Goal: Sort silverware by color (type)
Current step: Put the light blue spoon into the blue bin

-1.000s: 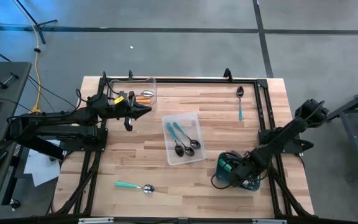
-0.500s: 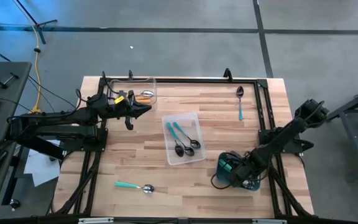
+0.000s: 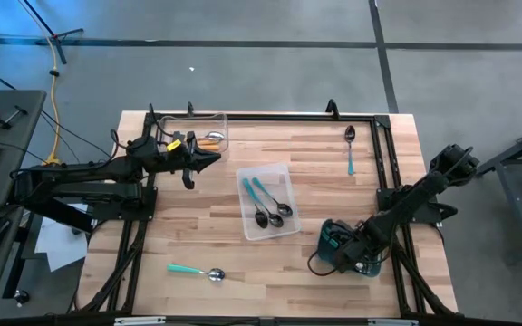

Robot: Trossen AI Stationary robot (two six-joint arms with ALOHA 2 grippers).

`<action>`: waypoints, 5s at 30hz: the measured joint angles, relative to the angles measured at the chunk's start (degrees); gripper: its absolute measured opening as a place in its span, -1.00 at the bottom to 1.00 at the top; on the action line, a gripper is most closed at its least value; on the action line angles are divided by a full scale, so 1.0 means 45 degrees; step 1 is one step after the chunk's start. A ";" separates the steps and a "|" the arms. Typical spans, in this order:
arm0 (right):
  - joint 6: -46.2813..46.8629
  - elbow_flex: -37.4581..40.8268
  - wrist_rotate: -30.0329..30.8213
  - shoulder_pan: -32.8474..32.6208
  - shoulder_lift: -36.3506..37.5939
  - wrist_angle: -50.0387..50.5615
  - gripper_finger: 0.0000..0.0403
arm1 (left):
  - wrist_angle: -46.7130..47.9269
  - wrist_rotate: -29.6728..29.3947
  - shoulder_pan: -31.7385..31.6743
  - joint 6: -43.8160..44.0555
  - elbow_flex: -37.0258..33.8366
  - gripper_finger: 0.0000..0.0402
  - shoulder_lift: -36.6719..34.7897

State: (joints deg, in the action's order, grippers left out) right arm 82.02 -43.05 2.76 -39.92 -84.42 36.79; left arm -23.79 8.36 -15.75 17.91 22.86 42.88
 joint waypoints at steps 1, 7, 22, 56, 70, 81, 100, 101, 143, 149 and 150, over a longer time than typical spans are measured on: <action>0.0000 0.0000 0.0000 0.0000 0.0000 0.0007 -0.24 | 0.0000 0.0000 0.0000 0.0000 -0.0002 -1.00 -0.0002; -0.0071 0.0007 -0.0086 0.0002 0.0295 0.0060 -0.24 | 0.0001 -0.0005 0.0000 0.0000 -0.0002 -1.00 -0.0002; -0.4434 -0.3664 0.3302 0.0000 0.3394 0.4552 -0.25 | 0.0000 -0.0003 0.0000 0.0000 0.0000 -1.00 -0.0002; -1.3457 -0.0154 0.2202 0.7620 0.3638 -0.9853 -0.25 | -0.0022 -0.0068 0.0010 0.0112 0.0000 -1.00 -0.0882; -1.4775 0.1278 -0.1963 1.1093 0.3607 -1.6404 -0.25 | -0.0017 -0.0053 0.0005 -0.0005 0.0002 -1.00 -0.0959; -1.5992 0.0519 -0.3396 1.2250 0.3327 -1.4549 -0.25 | -0.0032 -0.0039 0.0010 -0.0007 0.0000 -1.00 -0.0959; -1.6242 0.0495 -0.3959 1.2400 0.3269 -1.4515 -0.91 | -0.0039 -0.0044 0.0005 -0.0447 -0.0002 -1.00 -0.0959; -1.6242 0.0495 -0.3958 1.2400 0.3269 -1.4515 -0.95 | -0.0039 -0.0044 0.0005 -0.0447 -0.0002 -1.00 -0.0959; -1.6242 0.0505 -0.4488 1.2400 0.3274 -1.4525 -1.00 | -0.0131 -0.0049 0.0006 -0.0457 0.0002 -0.97 -0.0964; -1.6241 0.0505 -0.4488 1.2400 0.3274 -1.4515 -1.00 | -0.0136 -0.0049 0.0007 -0.0457 -0.0002 -0.97 -0.0964; -1.6242 0.0505 -0.4488 1.2400 0.3274 -1.4512 -1.00 | -0.0131 -0.0049 0.0005 -0.0457 -0.0002 -0.97 -0.0964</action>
State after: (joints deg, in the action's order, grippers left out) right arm 8.93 -40.77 -17.43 15.88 -69.69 -28.52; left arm -24.38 8.14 -15.73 15.86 22.85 38.54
